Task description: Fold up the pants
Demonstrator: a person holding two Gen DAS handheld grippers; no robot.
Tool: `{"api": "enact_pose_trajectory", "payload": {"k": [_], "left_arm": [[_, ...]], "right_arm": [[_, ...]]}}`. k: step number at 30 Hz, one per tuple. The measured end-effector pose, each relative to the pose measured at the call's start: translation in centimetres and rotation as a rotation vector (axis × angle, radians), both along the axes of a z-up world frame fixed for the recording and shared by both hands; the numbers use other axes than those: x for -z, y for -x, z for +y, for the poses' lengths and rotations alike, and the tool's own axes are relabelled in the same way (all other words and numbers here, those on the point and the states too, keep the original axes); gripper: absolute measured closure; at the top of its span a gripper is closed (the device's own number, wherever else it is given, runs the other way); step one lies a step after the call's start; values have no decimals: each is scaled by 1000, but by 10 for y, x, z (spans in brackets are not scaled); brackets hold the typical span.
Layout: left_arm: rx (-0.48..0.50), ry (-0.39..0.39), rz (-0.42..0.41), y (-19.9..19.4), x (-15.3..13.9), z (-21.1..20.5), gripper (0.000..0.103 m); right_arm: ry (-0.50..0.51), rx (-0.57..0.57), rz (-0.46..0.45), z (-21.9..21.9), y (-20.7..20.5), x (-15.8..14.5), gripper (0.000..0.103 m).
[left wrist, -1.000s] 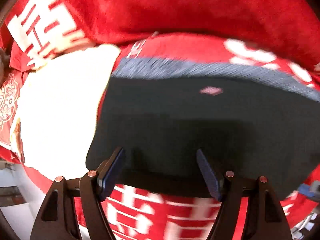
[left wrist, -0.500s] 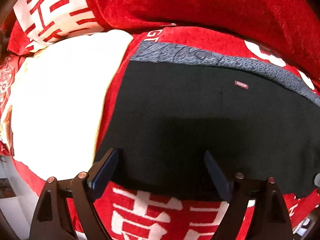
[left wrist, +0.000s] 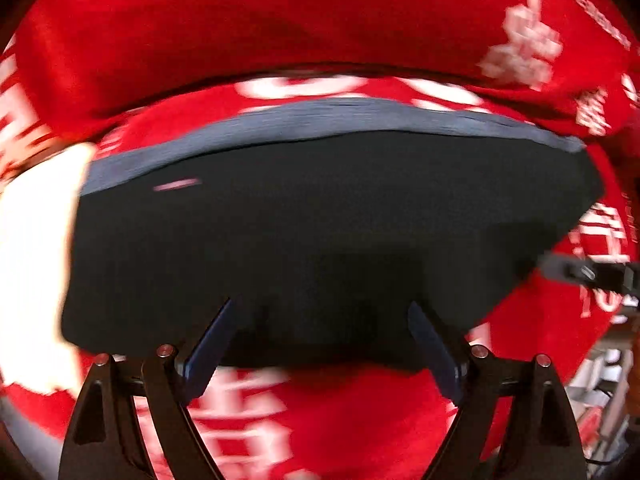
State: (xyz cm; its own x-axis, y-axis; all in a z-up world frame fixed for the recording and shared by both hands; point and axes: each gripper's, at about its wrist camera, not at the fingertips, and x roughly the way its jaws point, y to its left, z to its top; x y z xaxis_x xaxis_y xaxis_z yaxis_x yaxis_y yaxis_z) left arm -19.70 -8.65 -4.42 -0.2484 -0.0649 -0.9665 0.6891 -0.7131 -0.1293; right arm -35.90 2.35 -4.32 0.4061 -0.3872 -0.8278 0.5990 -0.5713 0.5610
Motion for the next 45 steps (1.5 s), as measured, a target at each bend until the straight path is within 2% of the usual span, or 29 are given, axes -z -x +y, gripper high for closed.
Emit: {"api": "enact_pose_trajectory", "payload": {"k": [1, 3, 4, 5, 7, 9, 11, 14, 15, 16, 18, 22, 23, 26, 27, 29, 38, 40, 44, 45], "left_arm": [[18, -6, 4, 11, 8, 7, 15], [63, 2, -43, 29, 22, 23, 15], [84, 0, -83, 32, 34, 28, 15], [90, 9, -95, 31, 40, 32, 15], [87, 28, -62, 25, 36, 35, 15], [74, -1, -65, 14, 32, 32, 15], [35, -1, -68, -2, 22, 22, 15], [-43, 65, -46, -33, 2, -1, 15], [-67, 78, -44, -41, 1, -11, 15], [-108, 98, -48, -55, -2, -23, 15], [-157, 128, -56, -74, -6, -39, 15], [-269, 155, -66, -124, 1, -73, 15], [-290, 143, -70, -133, 8, -81, 15], [-313, 77, -69, -146, 35, -94, 15], [-299, 85, -54, -148, 38, -91, 15], [-260, 126, -50, -147, 39, -85, 15], [-276, 108, 46, -149, 45, -89, 15], [-269, 122, 53, -151, 45, -86, 15], [-270, 121, 74, -154, 43, -87, 15], [-270, 119, 76, -155, 43, -87, 15]], "right_arm": [[-24, -5, 36, -3, 8, 4, 88], [-84, -18, 51, -4, 16, 25, 88], [-129, -10, 39, -1, 14, 37, 93], [-139, 23, -12, 9, 13, 50, 93], [-112, 75, -63, 27, 14, 53, 92], [-163, 54, -50, 35, 10, 51, 89], [-138, 15, -48, 31, 9, 39, 88], [-44, -95, -5, -6, 10, 4, 87], [-17, -126, -7, -22, 9, -4, 84], [19, -176, -10, -47, 6, -14, 76], [72, -265, -11, -88, -4, -26, 69], [144, -518, -4, -194, -66, -35, 69], [153, -564, -5, -206, -80, -36, 69], [163, -731, 37, -262, -138, -29, 65], [161, -760, 56, -276, -150, -25, 60], [150, -811, 93, -308, -177, -13, 58], [74, -987, 234, -375, -248, 37, 58], [56, -1010, 223, -382, -250, 44, 58], [8, -1007, 144, -389, -244, 58, 57], [10, -1009, 135, -388, -244, 57, 62]]}}
